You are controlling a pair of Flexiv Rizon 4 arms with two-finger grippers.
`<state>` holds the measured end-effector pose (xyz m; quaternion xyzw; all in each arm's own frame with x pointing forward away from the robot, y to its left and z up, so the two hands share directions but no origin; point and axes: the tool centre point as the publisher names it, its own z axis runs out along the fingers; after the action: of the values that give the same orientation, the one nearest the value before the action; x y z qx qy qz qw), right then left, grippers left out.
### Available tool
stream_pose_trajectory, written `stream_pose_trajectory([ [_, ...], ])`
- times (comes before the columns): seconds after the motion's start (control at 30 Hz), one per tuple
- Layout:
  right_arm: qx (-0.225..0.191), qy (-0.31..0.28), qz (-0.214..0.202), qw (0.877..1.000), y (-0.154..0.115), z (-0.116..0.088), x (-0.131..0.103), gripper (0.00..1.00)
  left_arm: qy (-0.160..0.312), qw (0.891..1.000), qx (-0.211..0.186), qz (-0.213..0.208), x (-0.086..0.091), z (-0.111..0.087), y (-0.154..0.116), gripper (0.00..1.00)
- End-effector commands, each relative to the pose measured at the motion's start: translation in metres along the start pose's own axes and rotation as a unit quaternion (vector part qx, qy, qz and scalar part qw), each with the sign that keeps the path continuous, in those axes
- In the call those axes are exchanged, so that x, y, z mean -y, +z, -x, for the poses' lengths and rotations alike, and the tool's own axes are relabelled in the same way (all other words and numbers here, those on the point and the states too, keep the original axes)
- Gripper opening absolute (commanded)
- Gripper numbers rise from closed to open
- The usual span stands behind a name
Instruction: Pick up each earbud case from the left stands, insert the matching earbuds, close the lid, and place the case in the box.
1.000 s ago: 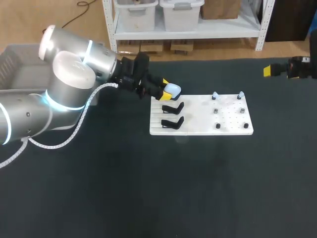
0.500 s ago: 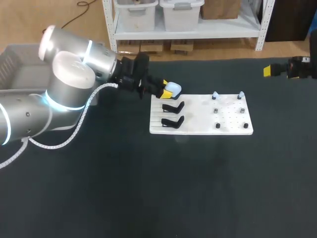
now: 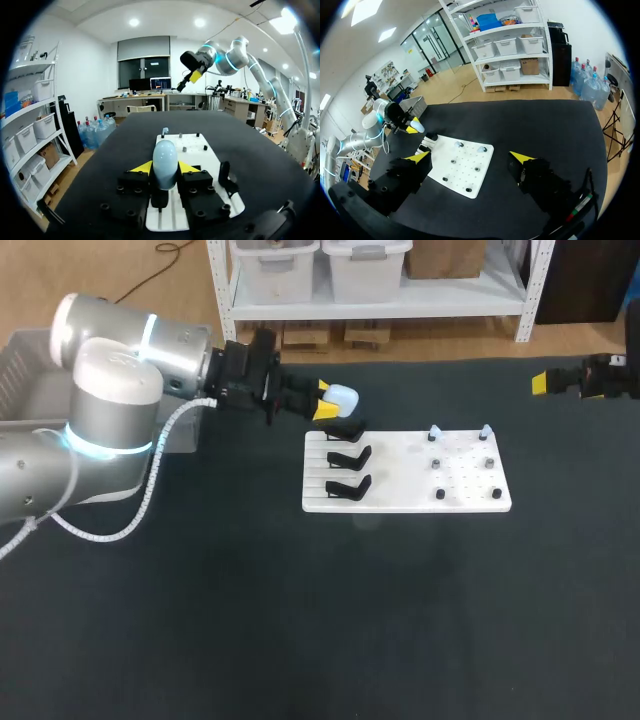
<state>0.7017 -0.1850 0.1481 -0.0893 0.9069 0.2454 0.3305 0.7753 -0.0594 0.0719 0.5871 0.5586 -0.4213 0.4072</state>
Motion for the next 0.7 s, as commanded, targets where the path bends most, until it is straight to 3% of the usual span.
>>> stream_pose_trajectory([
  [0.03, 0.0, 0.0, -0.001, 1.0, -0.001, 0.0, 0.0, 1.0, 0.002, 0.999, 0.017, 0.028, 0.026, 0.014, -0.012, 0.0],
  [0.27, 0.0, 0.0, -0.001, 1.0, -0.001, 0.0, 0.0, 1.0, -0.017, 0.997, 0.06, 0.042, 0.051, 0.039, -0.019, 0.0],
  [0.7, 0.0, 0.0, -0.001, 1.0, -0.001, 0.0, 0.0, 1.0, -0.048, 0.989, 0.132, 0.049, 0.077, 0.068, -0.025, 0.0],
])
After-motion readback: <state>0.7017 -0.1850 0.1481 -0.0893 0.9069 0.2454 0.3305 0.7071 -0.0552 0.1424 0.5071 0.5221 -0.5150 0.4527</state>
